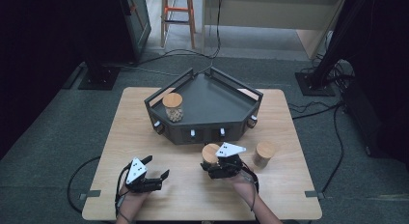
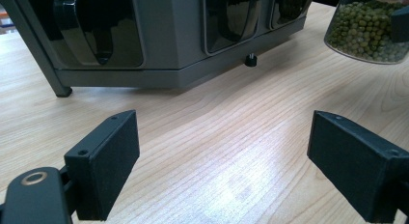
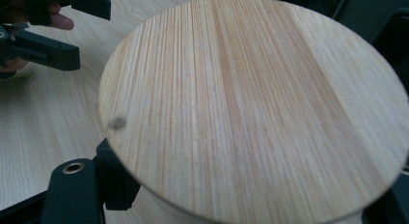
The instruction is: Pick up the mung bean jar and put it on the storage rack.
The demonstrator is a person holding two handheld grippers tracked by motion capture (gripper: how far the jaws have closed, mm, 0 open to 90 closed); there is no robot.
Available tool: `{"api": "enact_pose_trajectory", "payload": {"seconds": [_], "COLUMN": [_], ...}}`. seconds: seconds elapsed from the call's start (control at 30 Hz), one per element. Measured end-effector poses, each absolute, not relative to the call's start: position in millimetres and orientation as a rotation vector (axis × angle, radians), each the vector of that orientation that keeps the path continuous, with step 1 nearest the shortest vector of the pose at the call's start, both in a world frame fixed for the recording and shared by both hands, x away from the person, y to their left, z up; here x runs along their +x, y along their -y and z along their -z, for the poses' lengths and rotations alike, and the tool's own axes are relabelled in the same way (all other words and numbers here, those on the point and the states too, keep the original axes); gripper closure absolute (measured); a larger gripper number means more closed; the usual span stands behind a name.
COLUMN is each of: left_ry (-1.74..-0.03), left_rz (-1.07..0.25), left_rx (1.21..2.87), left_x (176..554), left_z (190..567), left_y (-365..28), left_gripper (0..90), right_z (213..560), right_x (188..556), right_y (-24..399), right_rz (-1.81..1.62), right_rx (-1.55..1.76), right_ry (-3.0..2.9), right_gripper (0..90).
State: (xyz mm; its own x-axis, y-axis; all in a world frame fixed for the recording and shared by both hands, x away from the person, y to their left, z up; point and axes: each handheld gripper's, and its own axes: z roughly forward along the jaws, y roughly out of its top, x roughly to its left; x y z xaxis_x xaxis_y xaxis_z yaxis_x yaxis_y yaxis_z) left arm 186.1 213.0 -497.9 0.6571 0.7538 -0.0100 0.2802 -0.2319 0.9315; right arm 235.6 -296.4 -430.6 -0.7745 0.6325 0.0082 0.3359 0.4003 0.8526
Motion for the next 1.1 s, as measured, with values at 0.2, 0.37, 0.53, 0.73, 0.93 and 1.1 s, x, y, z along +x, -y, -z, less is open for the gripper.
{"api": "enact_pose_trajectory", "payload": {"seconds": [0.2, 0.37, 0.53, 0.73, 0.93, 1.1], "left_ry": [-0.829, -0.826, -0.823, -0.819, -0.821, -0.817], "left_rz": [-0.554, -0.556, -0.552, -0.555, -0.554, -0.552], "left_rx": [1.804, 1.811, 1.817, 1.823, 1.822, 1.828], "left_x": [185.9, 186.6, 187.3, 187.3, 187.9, 188.0], "left_z": [497.7, 497.7, 497.3, 496.9, 496.6, 496.3], "left_y": [-213.0, -211.9, -211.8, -211.1, -212.2, -211.2], "left_gripper": [11.1, 11.1, 11.1, 11.1, 11.1, 11.1], "right_z": [426.2, 422.3, 419.9, 416.1, 411.6, 408.7], "right_x": [237.6, 240.0, 242.2, 245.2, 247.3, 249.2], "right_y": [295.3, 293.8, 292.8, 291.1, 291.0, 291.2], "right_rz": [-1.313, -1.303, -1.306, -1.307, -1.305, -1.298], "right_rx": [0.835, 0.83, 0.83, 0.82, 0.82, 0.821], "right_ry": [-2.349, -2.353, -2.348, -2.347, -2.342, -2.34], "right_gripper": [25.1, 25.2, 25.2, 25.2, 25.2, 25.2]}}
